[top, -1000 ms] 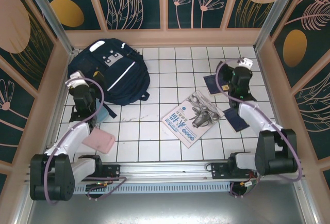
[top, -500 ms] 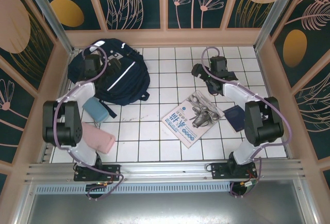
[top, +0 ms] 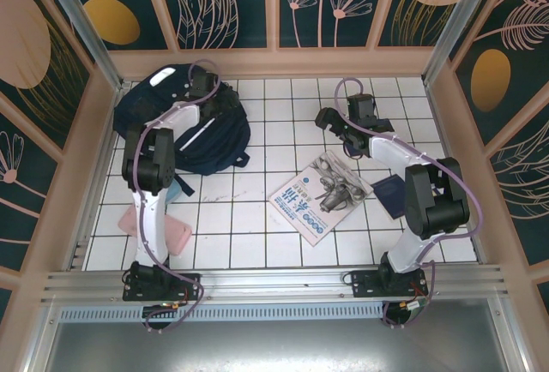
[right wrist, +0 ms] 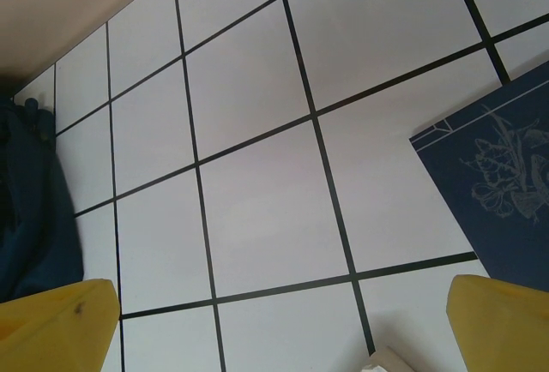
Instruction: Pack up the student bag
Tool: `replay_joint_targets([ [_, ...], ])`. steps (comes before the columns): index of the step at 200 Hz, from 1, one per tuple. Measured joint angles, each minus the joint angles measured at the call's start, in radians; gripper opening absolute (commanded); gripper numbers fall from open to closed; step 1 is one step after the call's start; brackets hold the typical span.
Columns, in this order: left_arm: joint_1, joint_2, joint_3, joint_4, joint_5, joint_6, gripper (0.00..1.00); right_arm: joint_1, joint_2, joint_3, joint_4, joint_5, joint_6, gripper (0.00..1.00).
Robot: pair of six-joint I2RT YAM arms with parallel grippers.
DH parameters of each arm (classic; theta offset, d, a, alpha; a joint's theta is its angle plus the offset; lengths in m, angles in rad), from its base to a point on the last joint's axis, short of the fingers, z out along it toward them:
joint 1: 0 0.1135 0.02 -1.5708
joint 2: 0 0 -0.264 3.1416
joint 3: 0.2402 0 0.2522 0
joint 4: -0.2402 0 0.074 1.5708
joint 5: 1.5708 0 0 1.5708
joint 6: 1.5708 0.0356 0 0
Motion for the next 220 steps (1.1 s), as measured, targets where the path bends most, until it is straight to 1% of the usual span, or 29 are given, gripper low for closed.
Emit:
replay_joint_targets([
  [28,-0.029,0.021,0.034,-0.007,0.013,-0.002,0.82,0.0,0.0,0.005,-0.021,0.006,0.013,0.99],
  [48,-0.068,0.025,0.035,-0.007,0.024,0.01,0.82,0.0,0.0,0.01,-0.037,0.017,0.019,0.99],
  [78,-0.154,0.021,0.019,-0.003,0.053,0.046,0.82,0.002,0.0,0.026,-0.093,0.005,0.022,0.93],
  [92,-0.195,0.008,-0.002,0.002,0.07,0.063,0.82,0.016,0.0,0.029,-0.132,-0.002,0.021,0.89],
  [107,-0.231,-0.014,-0.034,0.005,0.093,0.078,0.82,0.048,-0.003,0.023,-0.182,-0.003,0.023,0.82],
  [117,-0.247,-0.027,-0.049,-0.001,0.108,0.084,0.83,0.075,-0.015,0.006,-0.212,-0.003,0.033,0.72],
  [136,-0.261,-0.044,-0.051,-0.032,0.122,0.097,0.83,0.153,-0.064,-0.038,-0.283,0.001,0.038,0.65],
  [151,-0.255,-0.061,-0.052,-0.06,0.126,0.1,0.83,0.237,-0.097,-0.05,-0.347,0.023,0.035,0.64],
  [162,-0.242,-0.087,-0.069,-0.066,0.133,0.098,0.83,0.317,-0.113,-0.049,-0.393,0.056,0.034,0.64],
  [167,-0.234,-0.102,-0.08,-0.068,0.136,0.095,0.83,0.354,-0.117,-0.048,-0.411,0.066,0.034,0.63],
  [179,-0.207,-0.148,-0.123,-0.062,0.14,0.086,0.82,0.446,-0.121,-0.045,-0.458,0.096,0.03,0.53],
  [200,-0.15,-0.245,-0.229,-0.036,0.142,0.056,0.82,0.581,-0.117,-0.043,-0.505,0.106,0.037,0.47],
  [220,-0.101,-0.315,-0.315,-0.01,0.138,0.036,0.82,0.665,-0.095,-0.037,-0.512,0.088,0.038,0.46],
])
